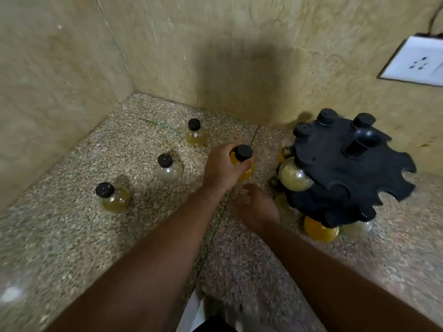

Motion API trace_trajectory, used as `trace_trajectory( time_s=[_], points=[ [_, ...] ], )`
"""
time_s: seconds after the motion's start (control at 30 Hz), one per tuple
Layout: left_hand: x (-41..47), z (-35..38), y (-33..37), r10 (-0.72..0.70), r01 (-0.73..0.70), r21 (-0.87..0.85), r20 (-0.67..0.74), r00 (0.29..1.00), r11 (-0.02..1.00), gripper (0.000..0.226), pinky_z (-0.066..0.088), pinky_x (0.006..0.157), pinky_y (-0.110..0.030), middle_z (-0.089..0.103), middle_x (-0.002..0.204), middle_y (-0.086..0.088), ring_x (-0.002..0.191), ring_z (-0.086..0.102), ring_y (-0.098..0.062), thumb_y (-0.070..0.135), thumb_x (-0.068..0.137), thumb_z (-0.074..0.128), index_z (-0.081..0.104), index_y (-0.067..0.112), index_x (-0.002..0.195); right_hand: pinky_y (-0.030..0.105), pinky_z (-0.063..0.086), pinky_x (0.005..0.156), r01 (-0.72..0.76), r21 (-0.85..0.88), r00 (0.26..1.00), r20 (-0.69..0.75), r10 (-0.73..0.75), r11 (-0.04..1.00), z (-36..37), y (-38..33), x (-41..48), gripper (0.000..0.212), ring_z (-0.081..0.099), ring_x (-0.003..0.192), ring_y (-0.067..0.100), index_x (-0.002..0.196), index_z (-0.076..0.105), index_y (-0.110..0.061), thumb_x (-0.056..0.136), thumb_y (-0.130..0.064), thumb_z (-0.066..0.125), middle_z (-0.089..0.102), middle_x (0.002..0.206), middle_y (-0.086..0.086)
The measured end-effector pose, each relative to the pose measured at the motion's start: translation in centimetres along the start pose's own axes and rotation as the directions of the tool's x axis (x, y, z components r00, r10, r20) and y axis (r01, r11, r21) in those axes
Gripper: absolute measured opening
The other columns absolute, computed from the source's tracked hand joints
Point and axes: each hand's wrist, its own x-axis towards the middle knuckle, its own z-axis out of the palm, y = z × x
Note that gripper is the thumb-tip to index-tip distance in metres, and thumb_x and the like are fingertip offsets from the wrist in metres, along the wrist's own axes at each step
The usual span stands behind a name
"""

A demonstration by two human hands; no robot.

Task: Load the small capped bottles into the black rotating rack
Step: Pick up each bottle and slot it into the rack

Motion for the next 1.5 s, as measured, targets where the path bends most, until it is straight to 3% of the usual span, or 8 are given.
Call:
trace_trajectory(
  time_s=[0.27,0.4,0.57,0.7,0.8,1.13,1.27,1.5],
  points=[
    [-9.1,1.7,3.4,-0.035,0.036,0.004,-0.048,0.998,0.999,0.046,0.050,0.097,-0.030,0.069,0.118,0.005,0.109,0.060,-0.011,0.039,0.079,0.079,0.069,0.022,0.120,0.033,0.045,0.071,-0.112,0.263,0.968,-0.188,0.165,0.958,-3.4,5.4,-6.7,0.027,0.065,0.095,0.030,0.113,0.066,-0.026,0.093,-0.040,0.053,0.070,0.102,0.003],
    [-12.4,3.7,6.4,0.048,-0.048,0.002,-0.042,0.998,0.999,0.043,0.053,0.089,-0.029,0.069,0.105,0.010,0.101,0.061,-0.010,0.040,0.075,0.080,0.071,0.024,0.114,0.036,0.049,0.083,-0.099,0.464,0.912,-0.312,0.267,0.880,-6.4,7.8,-9.7,0.027,0.064,0.099,0.024,0.113,0.071,-0.025,0.093,-0.036,0.056,0.071,0.102,-0.001],
    [-13.9,5.9,9.7,0.167,-0.167,0.005,-0.005,0.986,0.986,0.046,0.052,0.084,-0.025,0.068,0.104,0.009,0.097,0.061,-0.007,0.043,0.074,0.082,0.071,0.021,0.113,0.034,0.053,0.084,0.045,0.740,0.863,-0.367,0.347,0.671,-10.5,9.3,-11.2,0.037,0.066,0.102,0.018,0.122,0.070,-0.016,0.093,-0.036,0.062,0.072,0.112,0.002],
    [-13.4,6.7,11.1,0.195,-0.195,0.006,0.037,0.980,0.981,0.052,0.053,0.092,-0.038,0.064,0.113,0.003,0.107,0.059,-0.015,0.045,0.073,0.083,0.069,0.021,0.117,0.034,0.051,0.067,0.087,0.866,0.894,-0.287,0.345,0.493,-13.3,9.4,-11.2,0.021,0.062,0.081,0.020,0.097,0.074,-0.015,0.095,-0.033,0.063,0.072,0.092,0.002],
    [-12.7,6.9,11.6,0.207,-0.208,0.011,0.063,0.976,0.978,0.051,0.051,0.094,-0.040,0.057,0.112,0.005,0.110,0.056,-0.018,0.040,0.076,0.083,0.066,0.021,0.121,0.036,0.050,0.070,0.024,0.921,0.908,-0.183,0.376,0.389,-14.5,9.0,-10.7,0.016,0.061,0.081,0.020,0.099,0.070,-0.019,0.098,-0.033,0.062,0.074,0.100,0.000],
    [-10.8,7.8,13.6,0.277,-0.297,0.103,0.174,0.945,0.949,0.050,0.042,0.101,-0.035,0.051,0.125,-0.007,0.121,0.046,-0.023,0.032,0.087,0.074,0.057,0.016,0.133,0.028,0.038,0.047,-0.068,0.952,0.897,-0.072,0.437,0.298,-16.1,8.6,-8.5,0.019,0.059,0.060,0.017,0.110,0.069,-0.010,0.097,-0.022,0.066,0.067,0.088,0.009],
    [-10.2,8.2,13.6,0.275,-0.299,0.181,0.149,0.950,0.937,0.050,0.044,0.097,-0.040,0.052,0.127,-0.008,0.119,0.045,-0.026,0.037,0.089,0.070,0.057,0.016,0.133,0.029,0.037,0.047,-0.085,0.912,0.899,-0.104,0.425,0.402,-16.0,8.8,-8.1,0.015,0.047,0.055,0.018,0.100,0.067,-0.010,0.098,-0.024,0.062,0.055,0.072,0.006],
    [-10.6,9.1,12.8,0.300,-0.305,0.282,0.062,0.952,0.910,0.049,0.044,0.092,-0.046,0.053,0.125,-0.008,0.115,0.046,-0.027,0.048,0.093,0.061,0.057,0.017,0.130,0.042,0.055,0.077,-0.064,0.898,0.891,-0.145,0.431,0.435,-14.9,8.6,-7.6,0.011,0.065,0.088,0.029,0.091,0.066,-0.013,0.098,-0.020,0.061,0.069,0.095,0.012]
  ],
)
